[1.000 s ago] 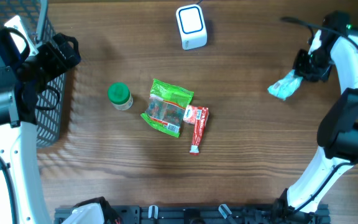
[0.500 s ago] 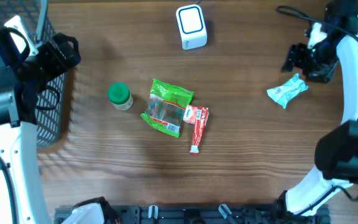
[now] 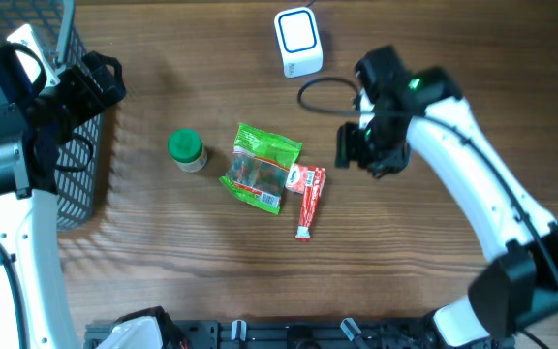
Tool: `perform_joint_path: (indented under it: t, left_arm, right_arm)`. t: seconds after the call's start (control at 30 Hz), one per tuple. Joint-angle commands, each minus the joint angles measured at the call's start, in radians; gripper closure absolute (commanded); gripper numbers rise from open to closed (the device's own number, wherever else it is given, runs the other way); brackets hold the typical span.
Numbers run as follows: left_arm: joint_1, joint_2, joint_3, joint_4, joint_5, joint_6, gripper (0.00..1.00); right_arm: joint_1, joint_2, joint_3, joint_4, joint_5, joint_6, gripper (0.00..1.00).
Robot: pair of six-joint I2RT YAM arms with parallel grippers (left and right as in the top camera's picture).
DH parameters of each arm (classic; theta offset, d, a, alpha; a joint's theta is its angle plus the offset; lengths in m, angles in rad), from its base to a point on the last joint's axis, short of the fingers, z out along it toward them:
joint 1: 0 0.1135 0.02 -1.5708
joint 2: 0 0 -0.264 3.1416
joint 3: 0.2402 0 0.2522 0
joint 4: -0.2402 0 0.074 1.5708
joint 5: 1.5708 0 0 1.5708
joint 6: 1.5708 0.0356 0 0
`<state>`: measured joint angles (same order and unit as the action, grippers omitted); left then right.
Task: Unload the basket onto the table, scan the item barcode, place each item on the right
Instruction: 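Grasp the red tube-shaped packet with the right gripper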
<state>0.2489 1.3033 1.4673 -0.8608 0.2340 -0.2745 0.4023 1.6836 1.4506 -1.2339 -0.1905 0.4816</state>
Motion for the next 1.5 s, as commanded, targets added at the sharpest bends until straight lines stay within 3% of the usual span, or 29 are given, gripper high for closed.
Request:
perform_joint_path:
  t: [0.0, 0.2, 0.33, 0.37, 0.43, 0.53, 0.7, 0.83, 0.93, 1.1, 1.17, 1.2, 1.23, 1.27, 1.4, 1.47]
  left_arm:
    - [0.005, 0.002, 0.008, 0.003, 0.005, -0.002, 0.00]
    - [0.005, 0.002, 0.008, 0.003, 0.005, -0.002, 0.00]
    - [0.005, 0.002, 0.008, 0.003, 0.005, -0.002, 0.00]
    - [0.005, 0.002, 0.008, 0.003, 0.005, -0.002, 0.00]
    - [0.005, 0.002, 0.008, 0.003, 0.005, -0.002, 0.00]
    - [0.005, 0.002, 0.008, 0.003, 0.005, -0.002, 0.00]
    - [0.005, 0.002, 0.008, 0.003, 0.005, -0.002, 0.00]
    - [0.005, 0.002, 0.008, 0.003, 0.005, -0.002, 0.00]
    - [0.005, 0.002, 0.008, 0.003, 0.005, -0.002, 0.00]
    - [0.005, 0.002, 0.008, 0.003, 0.005, -0.002, 0.00]
    - [0.005, 0.002, 0.008, 0.003, 0.005, -0.002, 0.00]
    - [0.005, 0.002, 0.008, 0.003, 0.005, -0.002, 0.00]
    - [0.005, 0.002, 0.008, 0.003, 0.005, -0.002, 0.00]
    - [0.005, 0.002, 0.008, 0.003, 0.005, -0.002, 0.00]
    - [0.005, 0.002, 0.008, 0.003, 0.005, -0.002, 0.00]
    - [0.005, 0.002, 0.008, 0.003, 0.005, -0.002, 0.00]
  right_arm:
    - [0.118, -0.019, -0.174, 0.115, 0.052, 0.245, 0.41]
    - [0.319, -0.018, -0.500, 0.521, 0.026, 0.480, 0.53]
    - [0.351, -0.018, -0.560, 0.610, 0.052, 0.497, 0.59]
    - [0.350, -0.018, -0.561, 0.609, 0.073, 0.496, 0.64]
    - [0.351, -0.018, -0.561, 0.607, 0.103, 0.486, 0.83]
    - [0.350, -0.018, -0.561, 0.607, 0.113, 0.463, 0.92]
    - [0.344, -0.028, -0.555, 0.603, 0.117, 0.282, 0.96]
    - [0.295, -0.063, -0.512, 0.444, 0.134, -0.023, 0.96]
    - [0.245, -0.084, -0.509, 0.329, 0.241, -0.100, 0.96]
    - [0.202, -0.084, -0.509, 0.279, 0.270, -0.543, 0.96]
    - [0.202, -0.084, -0.509, 0.286, 0.385, -0.520, 0.93]
    - [0.202, -0.084, -0.509, 0.288, 0.439, -0.502, 0.78]
    - [0.202, -0.084, -0.509, 0.291, 0.473, -0.505, 0.52]
    - [0.202, -0.084, -0.509, 0.300, 0.486, -0.505, 0.35]
    - [0.197, -0.085, -0.509, 0.345, 0.485, -0.488, 0.31]
    - [0.171, -0.087, -0.494, 0.330, 0.477, -0.380, 0.34]
